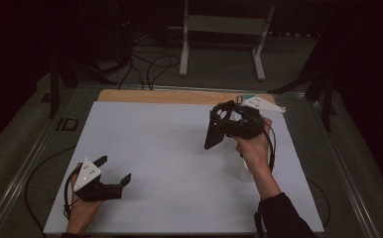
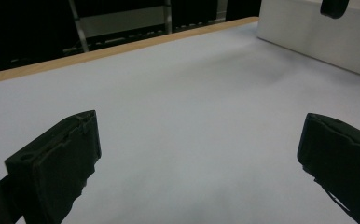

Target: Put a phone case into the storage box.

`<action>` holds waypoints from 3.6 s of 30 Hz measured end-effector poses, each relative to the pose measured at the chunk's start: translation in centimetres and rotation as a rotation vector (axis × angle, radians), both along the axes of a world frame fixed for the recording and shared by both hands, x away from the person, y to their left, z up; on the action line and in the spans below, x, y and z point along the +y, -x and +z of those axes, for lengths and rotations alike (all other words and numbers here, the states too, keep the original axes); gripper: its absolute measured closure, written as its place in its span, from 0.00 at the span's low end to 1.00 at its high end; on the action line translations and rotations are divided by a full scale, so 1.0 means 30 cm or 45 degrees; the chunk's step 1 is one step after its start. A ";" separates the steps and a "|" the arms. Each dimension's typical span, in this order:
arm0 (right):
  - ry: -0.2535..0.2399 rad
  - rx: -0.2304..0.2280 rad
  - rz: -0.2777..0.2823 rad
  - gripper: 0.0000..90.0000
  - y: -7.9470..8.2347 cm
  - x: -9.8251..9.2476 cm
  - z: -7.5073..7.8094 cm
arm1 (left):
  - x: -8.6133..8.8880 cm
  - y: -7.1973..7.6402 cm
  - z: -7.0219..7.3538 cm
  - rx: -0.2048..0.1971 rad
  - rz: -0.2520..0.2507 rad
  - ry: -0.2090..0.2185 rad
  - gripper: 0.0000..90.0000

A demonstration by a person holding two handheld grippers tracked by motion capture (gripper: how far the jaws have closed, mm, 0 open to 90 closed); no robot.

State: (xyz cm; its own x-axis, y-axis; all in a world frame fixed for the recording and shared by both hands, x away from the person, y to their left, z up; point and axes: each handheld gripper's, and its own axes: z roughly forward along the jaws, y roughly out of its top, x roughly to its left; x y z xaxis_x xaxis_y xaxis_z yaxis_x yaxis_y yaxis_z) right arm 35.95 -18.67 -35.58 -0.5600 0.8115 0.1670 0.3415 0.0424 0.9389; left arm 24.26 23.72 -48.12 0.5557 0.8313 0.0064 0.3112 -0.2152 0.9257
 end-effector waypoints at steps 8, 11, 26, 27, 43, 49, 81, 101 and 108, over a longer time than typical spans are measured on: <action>-0.023 0.002 -0.037 0.16 -0.035 -0.013 0.007 | 0.000 0.000 0.000 -0.001 0.006 0.005 0.00; -0.027 0.004 -0.053 0.16 -0.049 -0.018 0.008 | 0.000 0.000 0.000 -0.001 0.008 0.001 0.00; -0.022 0.009 -0.130 0.16 -0.115 -0.051 0.007 | -0.004 -0.001 -0.002 0.000 0.011 -0.008 0.00; -0.025 0.007 -0.138 0.16 -0.121 -0.054 0.009 | -0.004 -0.001 -0.002 0.000 0.011 -0.008 0.00; -0.024 -0.004 -0.221 0.16 -0.173 -0.093 0.027 | -0.005 -0.001 -0.003 0.002 0.012 -0.007 0.00; -0.023 -0.007 -0.254 0.16 -0.188 -0.110 0.034 | -0.004 0.000 -0.002 0.000 0.012 -0.006 0.00; 0.057 0.017 -0.436 0.15 -0.270 -0.193 0.039 | -0.003 -0.001 -0.002 -0.001 0.018 -0.001 0.00; 0.099 0.052 -0.550 0.15 -0.299 -0.249 0.005 | -0.004 0.001 -0.001 -0.002 0.020 0.000 0.00; 0.123 0.069 -0.577 0.15 -0.307 -0.257 -0.017 | -0.005 0.000 -0.002 -0.001 0.017 -0.004 0.00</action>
